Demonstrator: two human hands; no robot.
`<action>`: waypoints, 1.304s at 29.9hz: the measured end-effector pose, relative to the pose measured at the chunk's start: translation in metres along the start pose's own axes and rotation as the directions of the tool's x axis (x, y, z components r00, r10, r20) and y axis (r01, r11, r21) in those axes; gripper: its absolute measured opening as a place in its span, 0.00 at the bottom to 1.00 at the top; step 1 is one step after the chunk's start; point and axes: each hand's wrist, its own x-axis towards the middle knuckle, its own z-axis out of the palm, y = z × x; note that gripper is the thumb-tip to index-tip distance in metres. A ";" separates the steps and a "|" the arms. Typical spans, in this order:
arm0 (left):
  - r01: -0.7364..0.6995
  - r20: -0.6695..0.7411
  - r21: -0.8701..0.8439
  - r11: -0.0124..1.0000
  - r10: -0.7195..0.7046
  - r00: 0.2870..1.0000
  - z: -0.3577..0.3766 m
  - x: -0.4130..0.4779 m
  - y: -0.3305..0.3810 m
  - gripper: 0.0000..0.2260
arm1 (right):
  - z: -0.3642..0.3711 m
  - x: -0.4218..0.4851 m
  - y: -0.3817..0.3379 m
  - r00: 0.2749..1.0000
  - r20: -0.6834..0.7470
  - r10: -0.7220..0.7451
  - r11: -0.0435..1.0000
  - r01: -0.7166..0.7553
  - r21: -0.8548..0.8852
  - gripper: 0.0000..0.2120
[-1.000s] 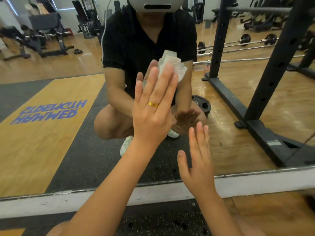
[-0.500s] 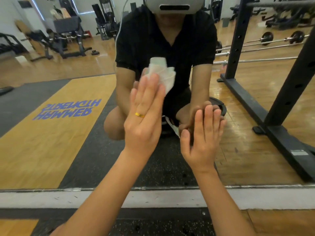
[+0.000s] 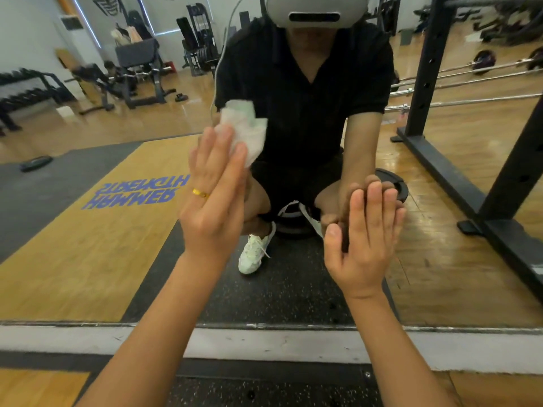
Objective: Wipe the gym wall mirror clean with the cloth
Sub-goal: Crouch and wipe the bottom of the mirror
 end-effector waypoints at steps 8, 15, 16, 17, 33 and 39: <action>-0.106 0.106 -0.071 0.992 0.113 0.988 -0.001 0.004 -0.003 0.19 | 0.000 0.001 0.001 1.000 0.014 -0.021 0.999 0.022 -0.050 0.31; 0.000 0.086 -0.017 1.000 0.002 0.996 -0.021 -0.030 -0.029 0.15 | -0.009 0.005 -0.009 0.996 0.075 0.044 0.999 -0.045 0.002 0.30; 0.006 0.075 -0.029 1.000 -0.003 0.997 -0.018 -0.028 -0.027 0.16 | -0.011 0.006 -0.015 0.995 0.075 0.060 0.997 -0.062 0.034 0.29; 0.006 0.070 -0.036 0.999 -0.003 0.998 -0.016 -0.026 -0.027 0.16 | -0.012 0.008 -0.021 0.996 0.072 0.055 0.996 -0.060 0.065 0.28; -0.070 0.184 -0.109 0.992 0.089 0.979 -0.022 0.020 -0.019 0.17 | 0.018 0.034 -0.047 0.971 0.075 -0.225 0.972 0.229 -0.048 0.28; -0.080 0.206 -0.045 0.996 0.087 0.975 -0.056 0.000 -0.059 0.18 | 0.018 0.034 -0.051 0.979 0.104 -0.173 0.981 0.181 -0.066 0.35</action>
